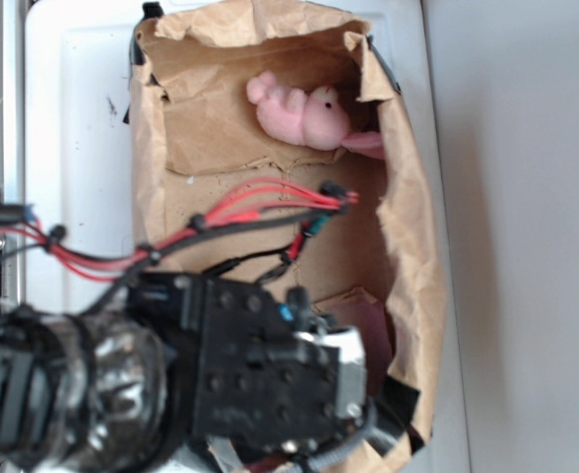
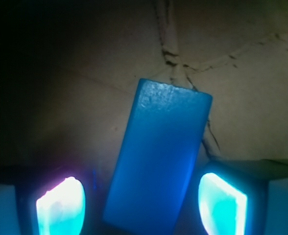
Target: Grab the blue block.
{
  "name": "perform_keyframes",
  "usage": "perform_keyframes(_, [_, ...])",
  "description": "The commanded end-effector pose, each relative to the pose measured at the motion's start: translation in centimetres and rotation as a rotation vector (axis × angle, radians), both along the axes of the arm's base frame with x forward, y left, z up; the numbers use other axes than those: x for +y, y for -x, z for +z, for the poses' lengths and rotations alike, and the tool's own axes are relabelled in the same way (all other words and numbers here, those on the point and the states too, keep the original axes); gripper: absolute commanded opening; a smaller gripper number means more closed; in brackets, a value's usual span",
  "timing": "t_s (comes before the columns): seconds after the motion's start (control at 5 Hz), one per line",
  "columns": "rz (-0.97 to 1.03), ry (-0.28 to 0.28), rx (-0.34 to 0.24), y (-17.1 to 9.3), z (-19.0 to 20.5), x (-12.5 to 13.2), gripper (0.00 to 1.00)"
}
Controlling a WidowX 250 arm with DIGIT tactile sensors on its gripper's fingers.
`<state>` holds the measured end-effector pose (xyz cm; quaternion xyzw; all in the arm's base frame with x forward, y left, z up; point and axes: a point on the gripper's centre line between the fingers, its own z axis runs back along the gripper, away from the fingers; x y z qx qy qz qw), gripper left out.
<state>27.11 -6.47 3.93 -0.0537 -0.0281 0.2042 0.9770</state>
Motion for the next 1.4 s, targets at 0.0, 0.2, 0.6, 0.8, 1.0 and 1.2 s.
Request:
perform_keyframes(0.0, [-0.001, 0.007, -0.098, 0.1, 1.6, 1.2, 1.00])
perform_keyframes(0.2, [0.017, -0.001, -0.123, -1.0, 1.5, 2.1, 1.00])
perform_keyframes(0.6, [0.089, 0.046, -0.139, -2.1, 0.6, 4.1, 1.00])
perform_keyframes(0.8, [0.111, 0.043, -0.116, -2.5, 0.5, 4.3, 1.00])
perform_keyframes(1.0, [0.107, 0.051, -0.105, -2.7, 0.4, 4.3, 1.00])
perform_keyframes(1.2, [0.091, 0.046, -0.102, -2.4, 0.3, 3.8, 0.04])
